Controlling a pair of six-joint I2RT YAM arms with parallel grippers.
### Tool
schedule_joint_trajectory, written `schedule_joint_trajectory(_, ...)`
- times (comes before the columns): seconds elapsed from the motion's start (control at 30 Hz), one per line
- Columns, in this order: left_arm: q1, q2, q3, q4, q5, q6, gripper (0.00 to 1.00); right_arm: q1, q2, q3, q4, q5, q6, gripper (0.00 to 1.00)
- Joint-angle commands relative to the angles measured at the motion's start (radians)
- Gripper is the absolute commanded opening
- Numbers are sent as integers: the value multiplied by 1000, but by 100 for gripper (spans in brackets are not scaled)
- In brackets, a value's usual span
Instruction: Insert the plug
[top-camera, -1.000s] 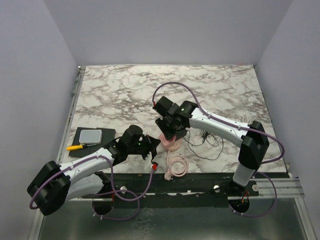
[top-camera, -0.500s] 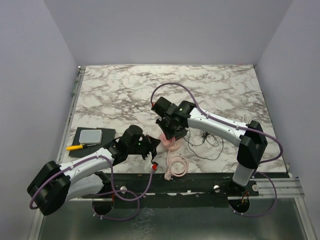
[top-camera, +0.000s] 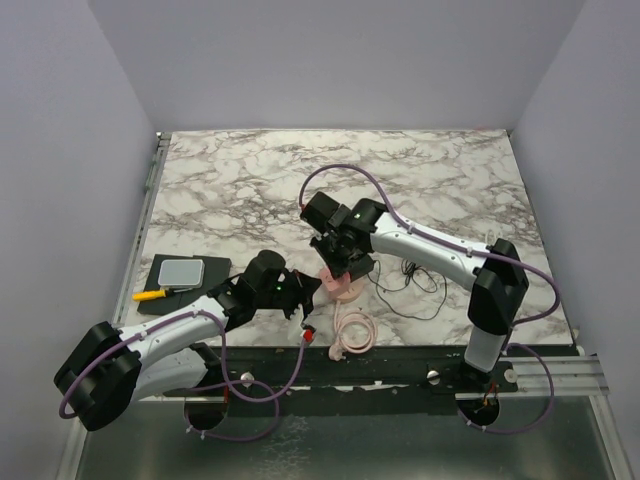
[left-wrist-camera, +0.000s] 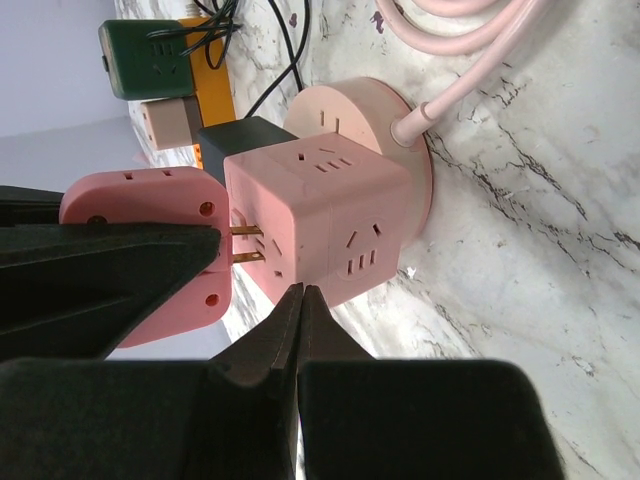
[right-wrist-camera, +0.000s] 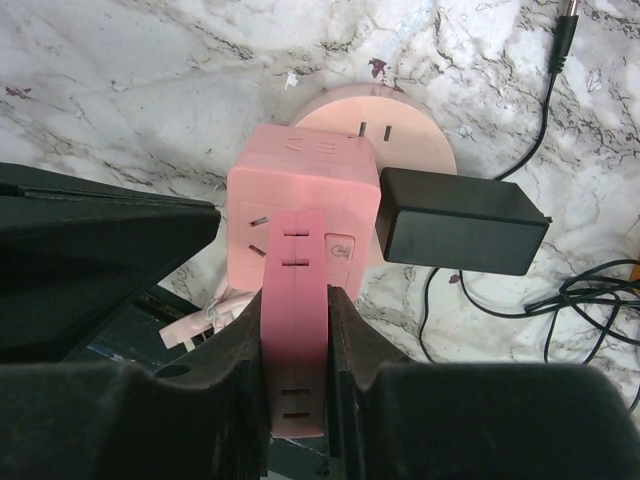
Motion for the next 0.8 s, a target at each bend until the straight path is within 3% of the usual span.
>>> schedule_joint_trajectory(0.0,-6,9,22,-12,-1,39,0,-6,56,23,-52,0,-17,17)
schedule_joint_trajectory(0.77,-6,58,33,49,-7,83,0,-10,134,118,-127,-57,-24,12)
